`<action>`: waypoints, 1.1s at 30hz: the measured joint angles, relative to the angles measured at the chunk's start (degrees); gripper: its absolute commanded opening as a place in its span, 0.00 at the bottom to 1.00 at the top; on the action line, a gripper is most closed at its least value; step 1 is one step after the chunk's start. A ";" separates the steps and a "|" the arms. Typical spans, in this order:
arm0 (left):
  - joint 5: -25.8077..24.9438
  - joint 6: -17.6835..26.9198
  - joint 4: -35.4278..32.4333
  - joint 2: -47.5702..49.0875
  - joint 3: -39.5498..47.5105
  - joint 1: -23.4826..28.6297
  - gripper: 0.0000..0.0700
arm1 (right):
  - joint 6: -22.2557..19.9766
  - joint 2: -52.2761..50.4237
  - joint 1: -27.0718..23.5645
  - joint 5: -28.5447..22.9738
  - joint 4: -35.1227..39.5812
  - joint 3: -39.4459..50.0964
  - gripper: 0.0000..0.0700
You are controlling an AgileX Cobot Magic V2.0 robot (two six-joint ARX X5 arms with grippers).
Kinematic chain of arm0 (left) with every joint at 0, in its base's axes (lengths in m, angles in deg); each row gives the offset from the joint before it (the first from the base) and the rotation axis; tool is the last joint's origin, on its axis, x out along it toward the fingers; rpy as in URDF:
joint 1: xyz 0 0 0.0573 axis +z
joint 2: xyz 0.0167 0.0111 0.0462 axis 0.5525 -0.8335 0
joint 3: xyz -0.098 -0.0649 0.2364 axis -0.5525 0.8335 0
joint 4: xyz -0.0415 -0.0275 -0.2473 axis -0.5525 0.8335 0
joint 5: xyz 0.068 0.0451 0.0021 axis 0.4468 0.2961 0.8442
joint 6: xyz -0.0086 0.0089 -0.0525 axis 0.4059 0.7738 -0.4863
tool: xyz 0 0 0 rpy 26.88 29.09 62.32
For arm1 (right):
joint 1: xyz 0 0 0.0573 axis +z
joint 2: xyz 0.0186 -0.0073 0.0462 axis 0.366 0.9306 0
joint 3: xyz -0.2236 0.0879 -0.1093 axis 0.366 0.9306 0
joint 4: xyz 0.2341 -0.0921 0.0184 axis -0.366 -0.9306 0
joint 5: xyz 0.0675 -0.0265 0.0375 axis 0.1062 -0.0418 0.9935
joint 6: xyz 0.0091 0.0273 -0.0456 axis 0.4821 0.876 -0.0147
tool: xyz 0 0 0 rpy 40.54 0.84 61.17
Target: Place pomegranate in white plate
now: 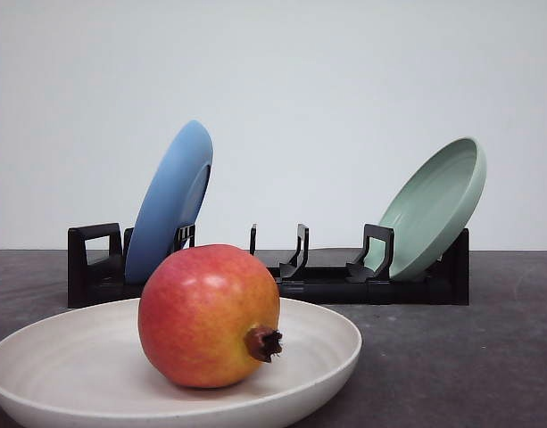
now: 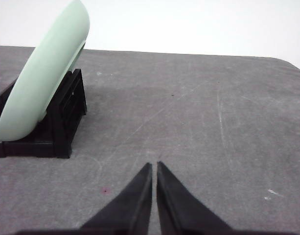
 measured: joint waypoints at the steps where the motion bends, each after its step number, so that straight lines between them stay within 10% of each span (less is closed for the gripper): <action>1: 0.00 0.00 0.01 -0.01 0.00 0.00 0.00 | 0.00 0.00 0.00 -0.01 0.00 0.00 0.01; 33: 0.00 0.00 0.01 0.00 0.00 0.00 0.00 | 0.00 0.00 0.00 -0.01 0.00 0.00 0.01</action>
